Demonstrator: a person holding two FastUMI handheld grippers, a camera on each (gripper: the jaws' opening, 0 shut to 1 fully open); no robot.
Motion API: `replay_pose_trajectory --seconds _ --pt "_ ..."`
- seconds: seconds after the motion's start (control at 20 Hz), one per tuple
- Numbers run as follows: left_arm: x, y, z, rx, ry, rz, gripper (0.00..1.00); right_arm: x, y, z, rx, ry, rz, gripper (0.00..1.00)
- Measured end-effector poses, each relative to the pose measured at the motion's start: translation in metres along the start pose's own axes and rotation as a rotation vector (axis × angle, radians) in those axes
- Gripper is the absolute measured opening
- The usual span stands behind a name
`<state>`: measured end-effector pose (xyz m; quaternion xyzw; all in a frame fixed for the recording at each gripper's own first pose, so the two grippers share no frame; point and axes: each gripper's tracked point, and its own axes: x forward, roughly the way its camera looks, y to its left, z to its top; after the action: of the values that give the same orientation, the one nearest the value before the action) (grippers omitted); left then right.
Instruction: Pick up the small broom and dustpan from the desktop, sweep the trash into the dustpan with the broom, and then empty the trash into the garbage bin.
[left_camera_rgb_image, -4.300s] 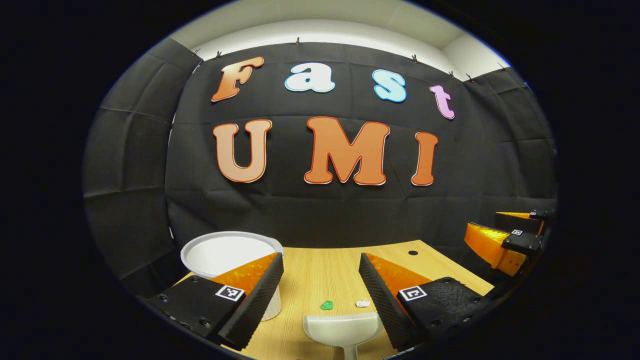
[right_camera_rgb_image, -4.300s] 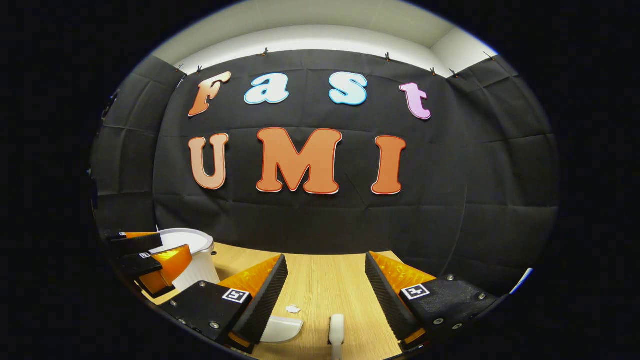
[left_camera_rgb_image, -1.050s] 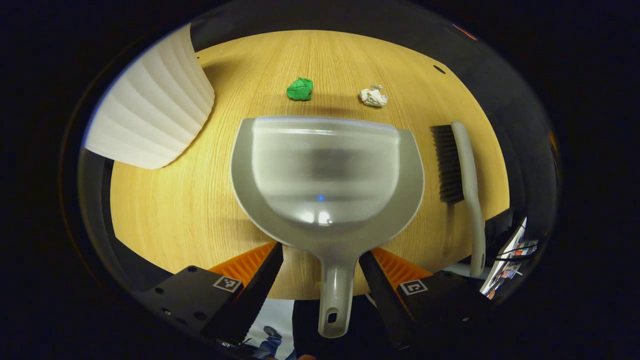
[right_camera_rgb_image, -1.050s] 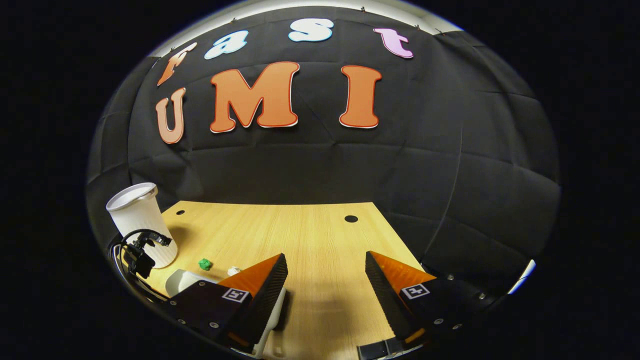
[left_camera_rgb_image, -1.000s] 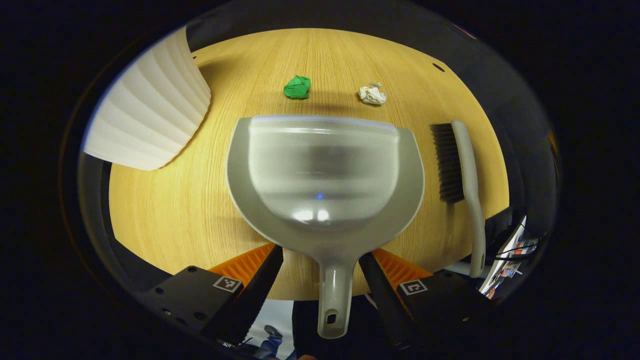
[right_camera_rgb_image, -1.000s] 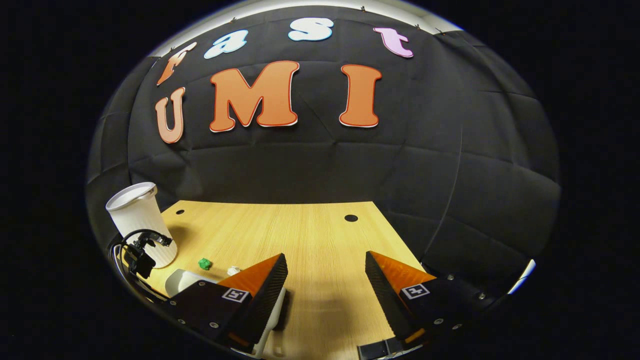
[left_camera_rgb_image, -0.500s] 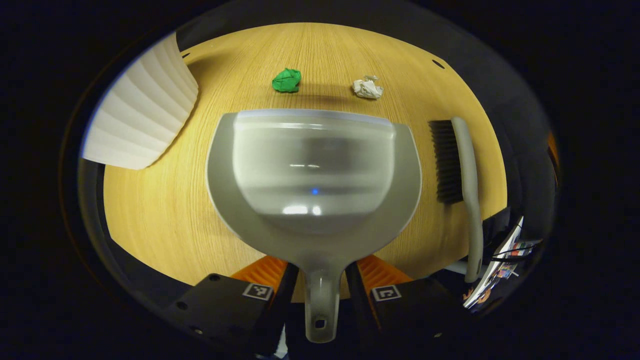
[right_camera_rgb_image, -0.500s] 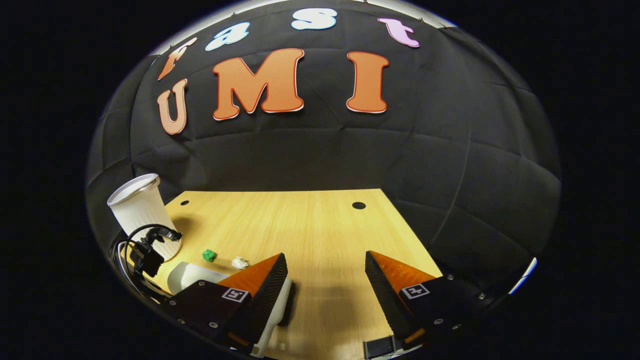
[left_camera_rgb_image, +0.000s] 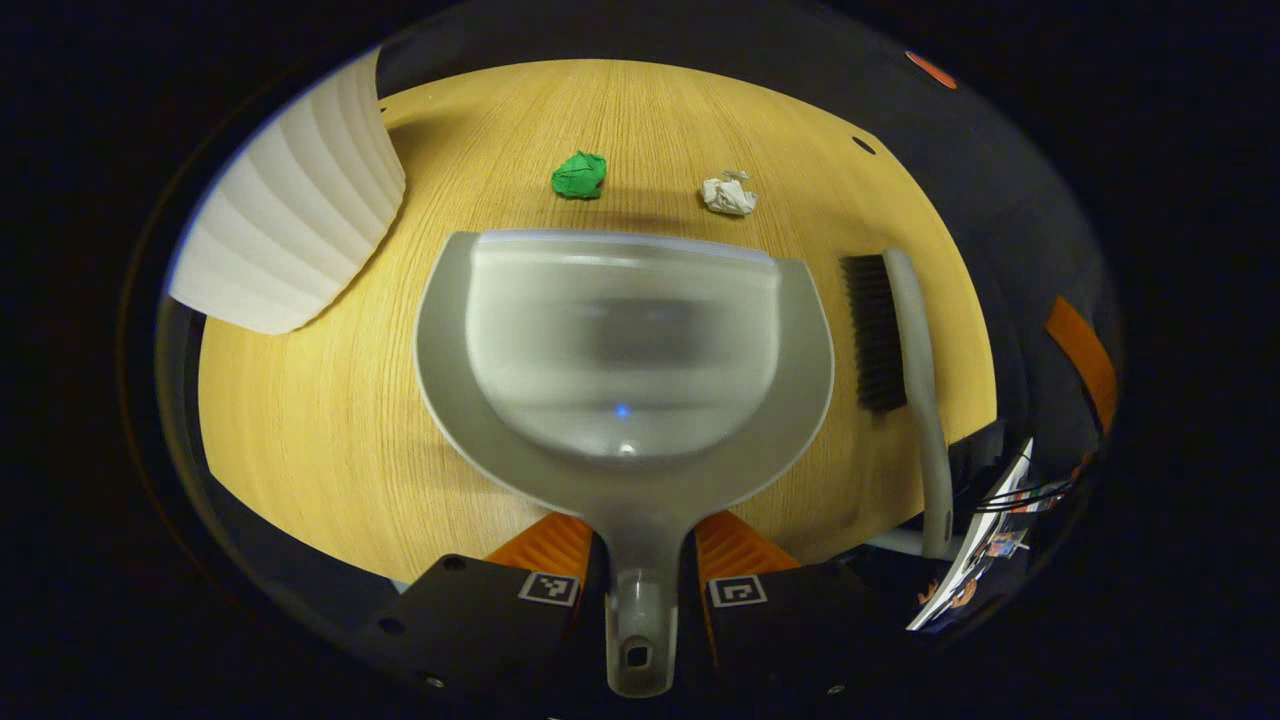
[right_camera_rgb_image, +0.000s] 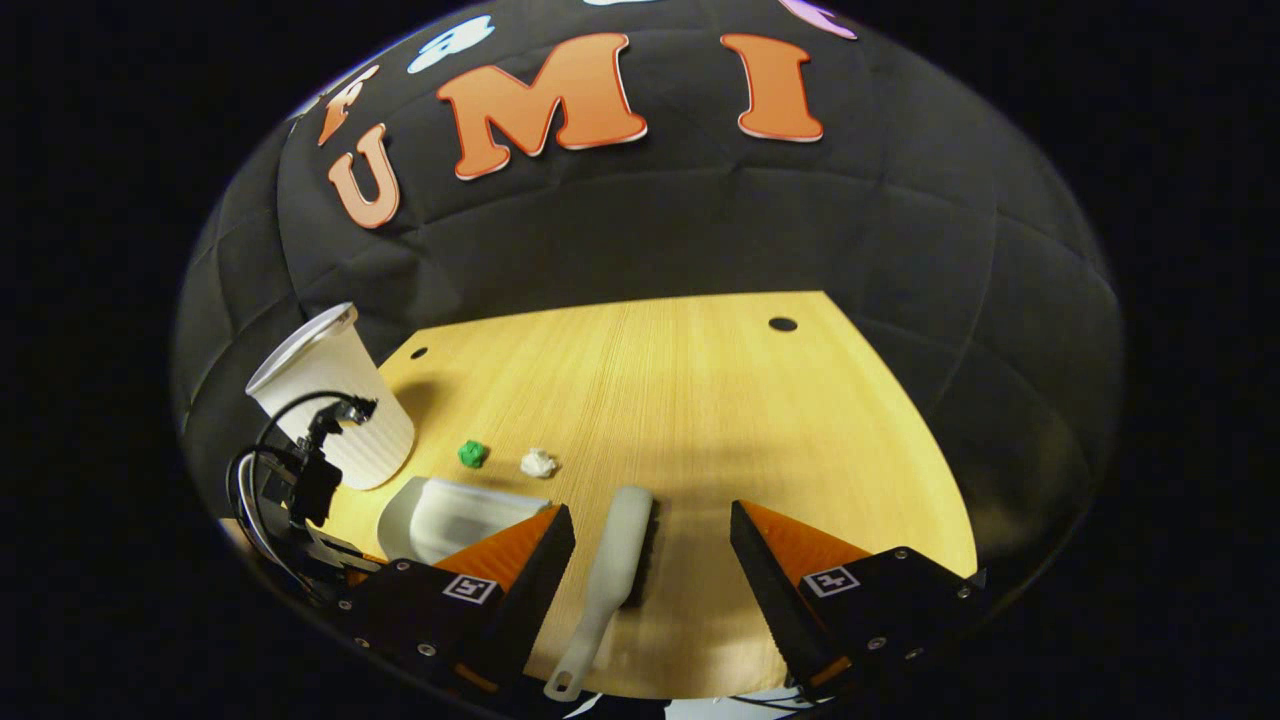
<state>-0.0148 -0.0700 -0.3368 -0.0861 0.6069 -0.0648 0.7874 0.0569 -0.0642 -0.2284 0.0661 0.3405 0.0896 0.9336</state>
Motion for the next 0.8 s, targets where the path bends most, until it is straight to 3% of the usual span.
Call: replay_pose_trajectory --seconds 0.4,0.8 --pt "-0.022 0.013 -0.004 0.055 -0.064 -0.049 0.33 0.023 0.039 -0.110 0.015 0.418 0.038 0.95" --pt "-0.035 0.044 -0.004 0.100 -0.066 -0.068 0.33 0.041 0.031 -0.147 -0.019 0.544 -0.077 0.95"
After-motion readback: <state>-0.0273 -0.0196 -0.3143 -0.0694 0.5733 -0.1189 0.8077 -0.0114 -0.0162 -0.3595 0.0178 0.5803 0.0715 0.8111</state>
